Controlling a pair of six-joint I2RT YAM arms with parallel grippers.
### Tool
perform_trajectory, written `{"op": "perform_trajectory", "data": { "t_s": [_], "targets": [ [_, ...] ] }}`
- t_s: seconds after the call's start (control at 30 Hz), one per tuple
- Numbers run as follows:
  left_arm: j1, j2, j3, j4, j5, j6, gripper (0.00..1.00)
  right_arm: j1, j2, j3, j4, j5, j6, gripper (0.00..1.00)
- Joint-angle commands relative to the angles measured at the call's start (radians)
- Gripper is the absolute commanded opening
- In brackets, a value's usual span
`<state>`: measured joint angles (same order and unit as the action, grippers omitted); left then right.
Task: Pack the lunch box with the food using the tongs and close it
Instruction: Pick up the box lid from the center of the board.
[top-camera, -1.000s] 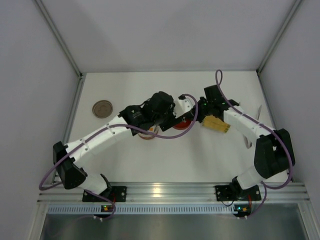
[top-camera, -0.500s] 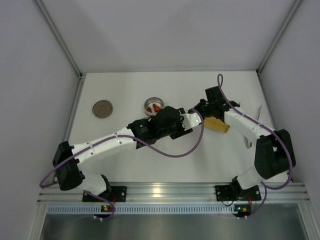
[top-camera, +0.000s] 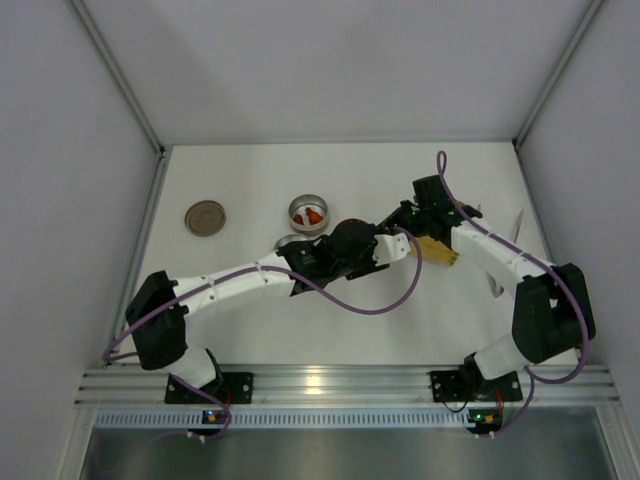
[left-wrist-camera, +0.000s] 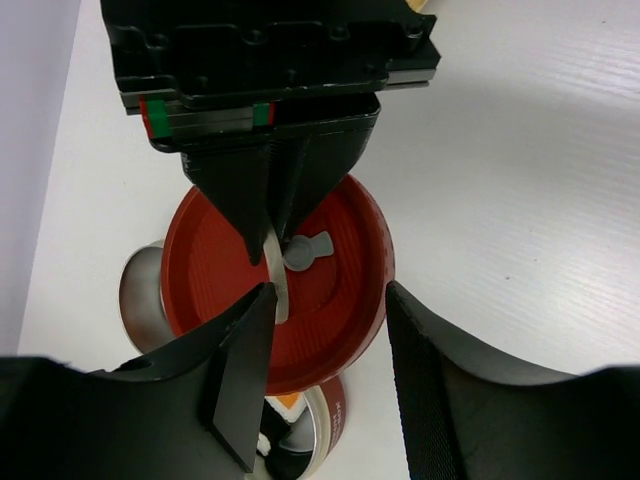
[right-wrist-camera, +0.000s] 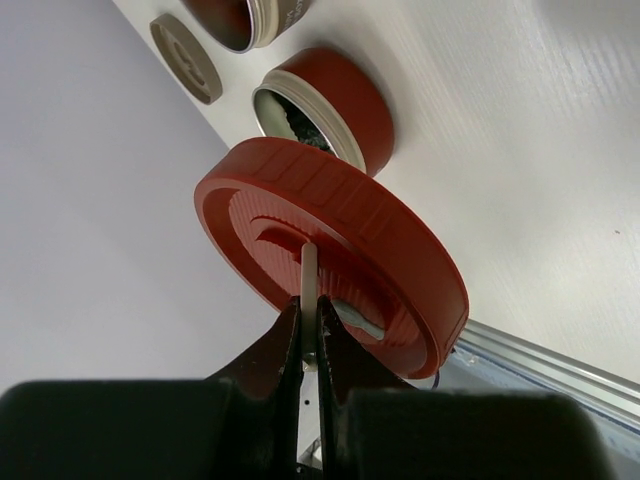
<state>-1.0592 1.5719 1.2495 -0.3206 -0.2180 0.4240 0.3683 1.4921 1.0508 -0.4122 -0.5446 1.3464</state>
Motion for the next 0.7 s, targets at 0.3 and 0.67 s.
{"op": "perform_trajectory", "data": {
  "t_s": [0.3,0.67],
  "targets": [
    [0.015,0.03,0.027,0.035,-0.089,0.012,0.51,-0.006,-0.072,-0.017,0.044,-0.048,-0.003,0.0],
    [0.036,-0.042,0.019,0.081,-0.04,-0.001,0.51,-0.006,-0.064,-0.018,0.03,-0.021,-0.02,0.0]
  ]
}}
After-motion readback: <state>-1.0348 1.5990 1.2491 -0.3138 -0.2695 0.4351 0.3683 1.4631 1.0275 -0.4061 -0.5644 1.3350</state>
